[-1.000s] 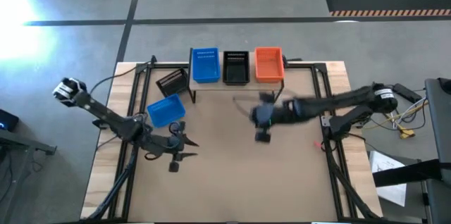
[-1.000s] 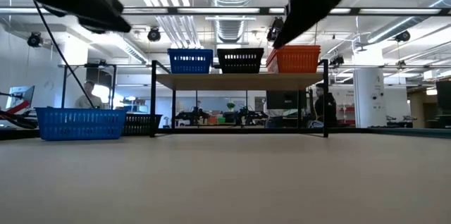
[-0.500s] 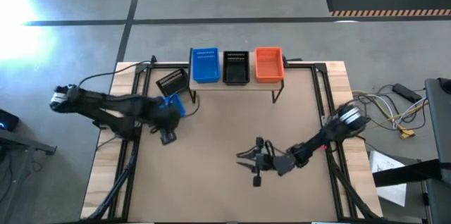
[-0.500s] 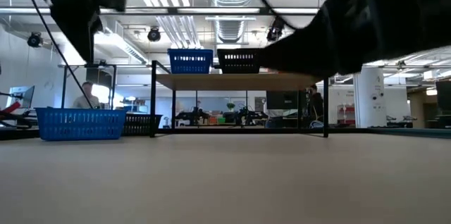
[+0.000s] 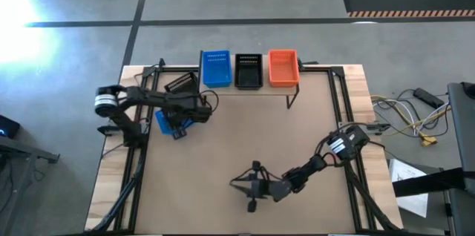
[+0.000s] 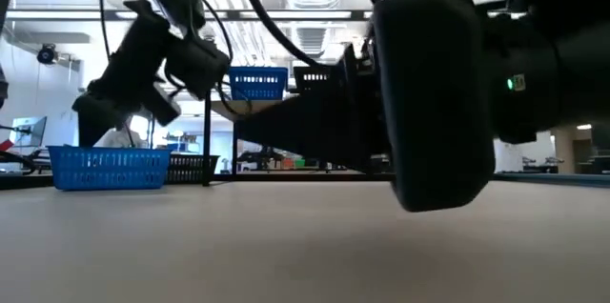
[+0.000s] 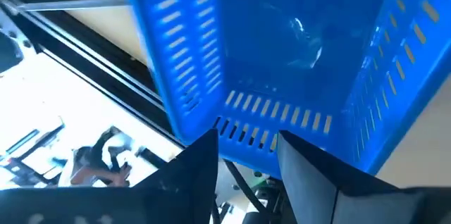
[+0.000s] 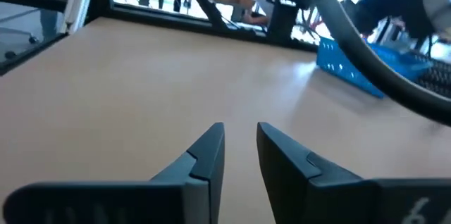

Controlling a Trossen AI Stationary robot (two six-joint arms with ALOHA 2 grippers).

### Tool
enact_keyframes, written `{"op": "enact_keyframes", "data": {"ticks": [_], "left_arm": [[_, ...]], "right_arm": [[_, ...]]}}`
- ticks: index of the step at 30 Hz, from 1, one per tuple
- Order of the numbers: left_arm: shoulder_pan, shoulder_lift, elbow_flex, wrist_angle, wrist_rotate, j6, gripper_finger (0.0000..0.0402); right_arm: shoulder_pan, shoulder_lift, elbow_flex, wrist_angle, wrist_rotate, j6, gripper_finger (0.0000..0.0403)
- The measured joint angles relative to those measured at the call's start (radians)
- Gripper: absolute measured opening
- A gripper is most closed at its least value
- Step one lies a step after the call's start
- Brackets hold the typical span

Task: Stack baskets on shelf by color
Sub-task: Stack the blue basket on the blue basket on the shelf

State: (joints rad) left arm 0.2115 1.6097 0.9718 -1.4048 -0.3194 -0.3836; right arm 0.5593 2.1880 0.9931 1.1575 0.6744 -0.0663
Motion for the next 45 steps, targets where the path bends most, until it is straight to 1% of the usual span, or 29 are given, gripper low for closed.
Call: {"op": "enact_keyframes", "data": {"ticks": [4, 8, 12, 15, 18, 21, 25, 27, 30, 33, 35, 37, 39, 41, 43, 45], "left_arm": [[-0.015, 0.051, 0.0, 0.015, 0.09, 0.036, 0.013], [-0.041, 0.036, 0.003, 0.04, 0.209, 0.057, 0.013], [-0.068, -0.043, 0.006, 0.134, 0.348, 0.08, 0.013], [-0.086, -0.117, 0.001, 0.28, 0.443, 0.086, 0.013], [-0.106, -0.195, -0.003, 0.432, 0.503, 0.119, 0.013], [-0.13, -0.27, -0.001, 0.495, 0.529, 0.182, 0.013], [-0.193, -0.37, 0.008, 0.473, 0.508, 0.254, 0.013], [-0.249, -0.416, 0.0, 0.474, 0.445, 0.255, 0.013], [-0.372, -0.458, -0.028, 0.472, 0.311, 0.202, 0.013], [-0.518, -0.48, -0.067, 0.469, 0.199, 0.137, 0.013], [-0.604, -0.485, -0.096, 0.471, 0.144, 0.059, 0.013], [-0.661, -0.486, -0.134, 0.472, 0.098, -0.043, 0.013], [-0.695, -0.485, -0.175, 0.488, 0.064, -0.135, 0.013], [-0.702, -0.485, -0.217, 0.5, 0.053, -0.179, 0.013], [-0.699, -0.483, -0.26, 0.545, 0.049, -0.186, 0.013], [-0.693, -0.483, -0.292, 0.586, 0.023, -0.186, 0.013]], "right_arm": [[0.007, 0.005, 0.037, -0.006, 0.0, -0.078, 0.0075], [0.014, -0.024, 0.041, -0.062, 0.008, -0.099, 0.0076], [0.024, -0.067, 0.02, -0.094, 0.008, -0.092, 0.0076], [0.04, -0.12, -0.009, -0.115, 0.015, -0.099, 0.0072], [0.066, -0.195, -0.042, -0.147, 0.034, -0.103, 0.0067], [0.093, -0.273, -0.075, -0.235, 0.073, -0.097, 0.0063], [0.118, -0.355, -0.096, -0.353, 0.115, -0.06, 0.0059], [0.122, -0.375, -0.102, -0.375, 0.113, -0.043, 0.0059], [0.124, -0.382, -0.112, -0.384, 0.114, -0.039, 0.0059], [0.125, -0.38, -0.116, -0.385, 0.117, -0.038, 0.0059], [0.126, -0.38, -0.119, -0.39, 0.122, -0.027, 0.0059], [0.127, -0.38, -0.124, -0.399, 0.132, -0.004, 0.0059], [0.128, -0.379, -0.127, -0.403, 0.14, 0.003, 0.0059], [0.128, -0.379, -0.127, -0.4, 0.141, 0.004, 0.0059], [0.128, -0.379, -0.127, -0.398, 0.141, 0.004, 0.0059], [0.128, -0.379, -0.127, -0.398, 0.14, 0.005, 0.0059]]}}
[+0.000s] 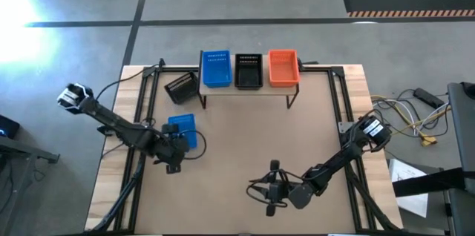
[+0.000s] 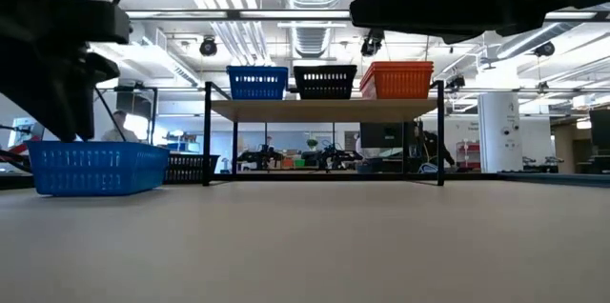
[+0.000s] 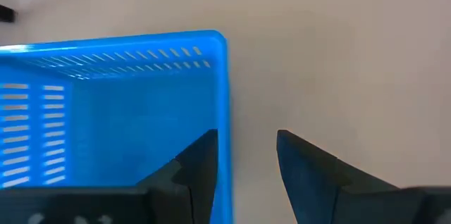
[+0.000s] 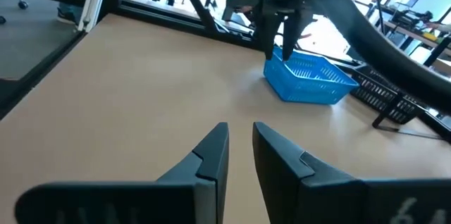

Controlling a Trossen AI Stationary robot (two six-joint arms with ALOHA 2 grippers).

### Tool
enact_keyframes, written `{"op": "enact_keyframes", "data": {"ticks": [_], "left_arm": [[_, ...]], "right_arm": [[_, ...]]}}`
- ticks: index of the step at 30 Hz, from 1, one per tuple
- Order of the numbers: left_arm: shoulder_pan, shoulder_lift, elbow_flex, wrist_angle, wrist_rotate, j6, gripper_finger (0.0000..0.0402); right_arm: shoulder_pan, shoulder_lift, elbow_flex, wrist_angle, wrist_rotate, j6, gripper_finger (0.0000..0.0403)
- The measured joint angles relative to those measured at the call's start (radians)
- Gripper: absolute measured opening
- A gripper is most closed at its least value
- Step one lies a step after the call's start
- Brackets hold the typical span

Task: Stack baskets on shelf by color
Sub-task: Stack the blue basket on the blue basket on the shelf

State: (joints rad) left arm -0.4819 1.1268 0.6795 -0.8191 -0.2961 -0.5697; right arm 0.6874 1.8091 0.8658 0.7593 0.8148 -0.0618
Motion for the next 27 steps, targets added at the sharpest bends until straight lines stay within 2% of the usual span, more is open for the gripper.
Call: {"op": "enact_keyframes", "data": {"ticks": [8, 18, 23, 27], "left_arm": [[0.021, 0.006, -0.058, 0.053, -0.022, 0.0, 0.0118], [0.022, 0.009, -0.051, 0.053, 0.014, 0.034, 0.001], [0.003, 0.01, 0.006, 0.052, 0.082, 0.054, 0.0007], [-0.043, 0.011, 0.107, 0.051, 0.104, 0.129, 0.0003]], "right_arm": [[0.0, 0.0, 0.0, 0.0, 0.0, 0.008, 0.0059], [0.0, 0.0, 0.0, 0.0, -0.001, 0.025, 0.0059], [0.039, -0.007, 0.0, -0.003, 0.004, -0.014, 0.0059], [0.113, -0.037, 0.0, -0.005, 0.136, -0.064, 0.0059]]}}
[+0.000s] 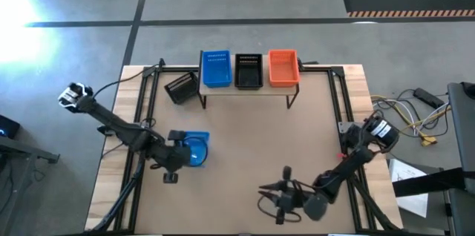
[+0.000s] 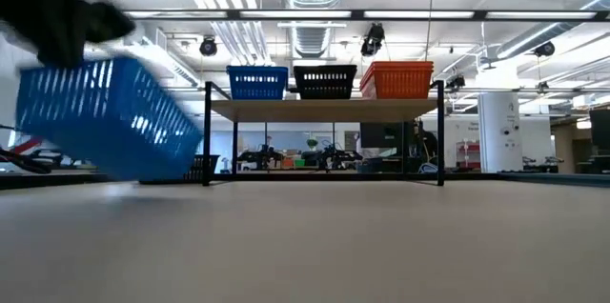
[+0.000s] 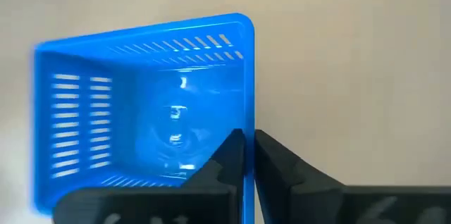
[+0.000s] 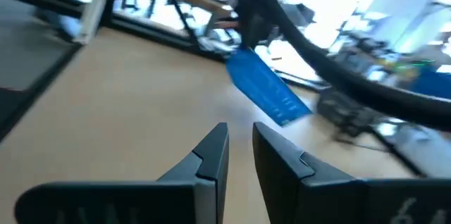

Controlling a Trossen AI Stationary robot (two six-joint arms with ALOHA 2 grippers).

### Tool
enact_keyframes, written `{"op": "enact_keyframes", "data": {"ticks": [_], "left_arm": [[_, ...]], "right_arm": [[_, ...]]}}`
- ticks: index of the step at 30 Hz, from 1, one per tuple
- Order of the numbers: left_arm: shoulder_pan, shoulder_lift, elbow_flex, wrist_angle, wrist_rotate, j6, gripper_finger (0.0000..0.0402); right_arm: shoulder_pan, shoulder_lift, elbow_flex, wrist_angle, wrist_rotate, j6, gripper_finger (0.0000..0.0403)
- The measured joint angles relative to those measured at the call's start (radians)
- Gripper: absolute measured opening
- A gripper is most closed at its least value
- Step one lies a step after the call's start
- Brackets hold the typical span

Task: Stack baskets on shelf by color
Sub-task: Stack the blue basket on the blue basket on the shelf

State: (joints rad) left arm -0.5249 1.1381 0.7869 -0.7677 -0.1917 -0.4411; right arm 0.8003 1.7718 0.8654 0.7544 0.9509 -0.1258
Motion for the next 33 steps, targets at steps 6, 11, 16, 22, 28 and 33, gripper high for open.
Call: {"op": "enact_keyframes", "data": {"ticks": [6, 11, 16, 22, 28, 33], "left_arm": [[-0.044, 0.0, 0.206, 0.031, -0.173, 0.154, 0.0003], [-0.037, 0.0, 0.319, 0.222, -0.376, 0.4, 0.0002], [0.082, 0.006, 0.418, 0.299, -0.514, 0.656, 0.0002], [0.404, 0.033, 0.476, 0.314, -0.499, 0.874, 0.0002], [0.718, 0.101, 0.463, 0.29, -0.262, 0.936, 0.0002], [0.803, 0.171, 0.463, 0.244, -0.197, 0.939, 0.0002]], "right_arm": [[0.101, -0.025, 0.0, -0.002, 0.252, -0.056, 0.0059], [0.114, -0.021, 0.0, -0.002, 0.288, -0.041, 0.0059], [0.1, -0.006, 0.0, -0.004, 0.283, -0.024, 0.0059], [0.077, -0.003, 0.0, -0.014, 0.282, 0.029, 0.0059], [0.067, -0.003, 0.0, -0.029, 0.279, 0.068, 0.0059], [0.065, -0.003, 0.0, -0.048, 0.277, 0.099, 0.0059]]}}
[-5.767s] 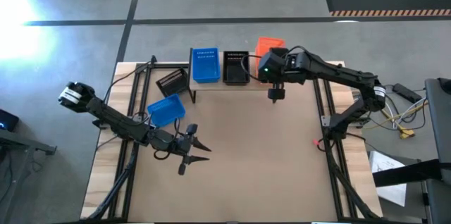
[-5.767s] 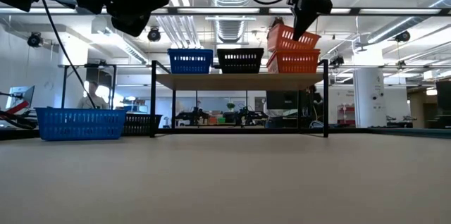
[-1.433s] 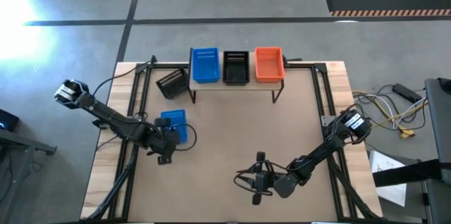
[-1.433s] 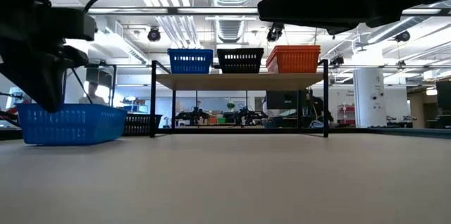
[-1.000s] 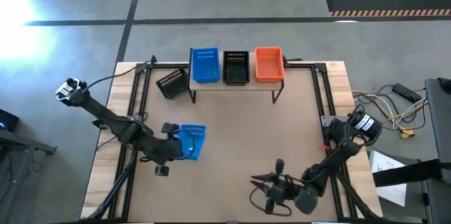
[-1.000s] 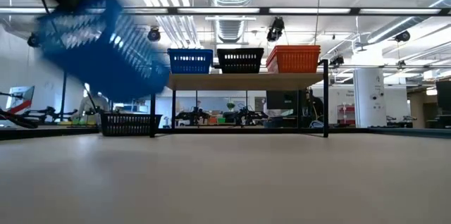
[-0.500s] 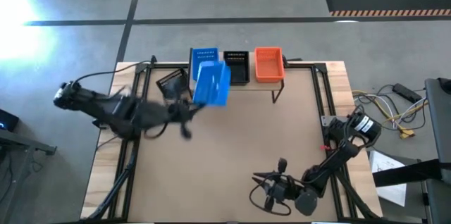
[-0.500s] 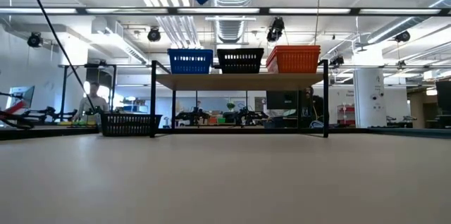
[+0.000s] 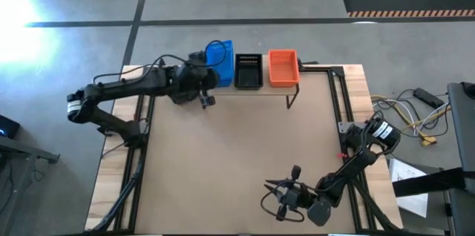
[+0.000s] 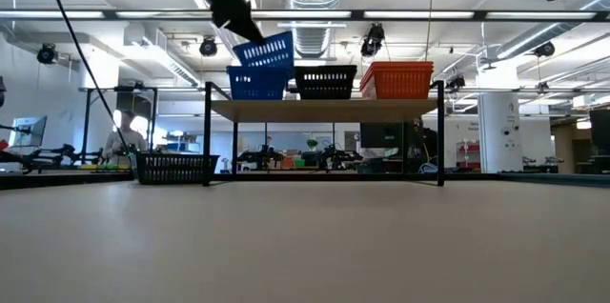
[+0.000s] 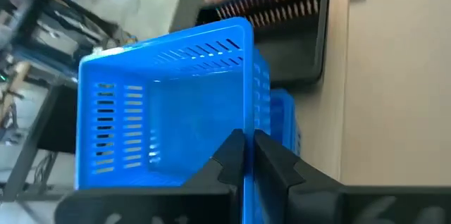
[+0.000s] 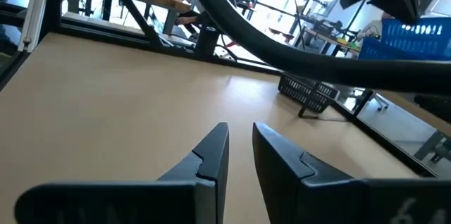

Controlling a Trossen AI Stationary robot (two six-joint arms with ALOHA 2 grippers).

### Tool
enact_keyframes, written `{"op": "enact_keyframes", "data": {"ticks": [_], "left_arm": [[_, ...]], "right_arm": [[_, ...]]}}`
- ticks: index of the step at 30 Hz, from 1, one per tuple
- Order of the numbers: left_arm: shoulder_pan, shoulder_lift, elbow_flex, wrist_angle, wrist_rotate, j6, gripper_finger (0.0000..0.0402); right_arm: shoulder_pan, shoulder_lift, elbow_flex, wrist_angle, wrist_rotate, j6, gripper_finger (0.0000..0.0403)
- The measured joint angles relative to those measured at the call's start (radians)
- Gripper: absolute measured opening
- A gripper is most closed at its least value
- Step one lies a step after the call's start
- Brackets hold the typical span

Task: Stack baskets on shelf by color
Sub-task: Stack the blue basket on the blue basket on the shelf, then stack the black basket on the black basket on the shelf

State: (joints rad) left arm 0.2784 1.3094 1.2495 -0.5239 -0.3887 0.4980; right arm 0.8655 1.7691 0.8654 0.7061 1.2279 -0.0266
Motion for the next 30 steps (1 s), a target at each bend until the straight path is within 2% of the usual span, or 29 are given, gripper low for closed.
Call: {"op": "enact_keyframes", "data": {"ticks": [8, 21, 25, 30], "left_arm": [[0.003, 0.037, -0.003, -0.029, -0.068, 0.006, 0.0002], [0.003, 0.018, 0.005, -0.091, -0.075, 0.004, 0.0003], [0.006, 0.018, 0.006, -0.142, -0.028, -0.022, 0.0024], [0.009, 0.019, 0.0, -0.149, -0.025, -0.043, 0.0051]], "right_arm": [[0.0, 0.0, 0.0, 0.0, -0.004, 0.011, 0.0059], [0.0, 0.0, -0.002, -0.007, -0.005, 0.026, 0.0059], [0.0, 0.0, -0.002, -0.029, -0.005, 0.044, 0.0059], [0.0, 0.0, -0.002, -0.055, -0.005, 0.08, 0.0059]]}}
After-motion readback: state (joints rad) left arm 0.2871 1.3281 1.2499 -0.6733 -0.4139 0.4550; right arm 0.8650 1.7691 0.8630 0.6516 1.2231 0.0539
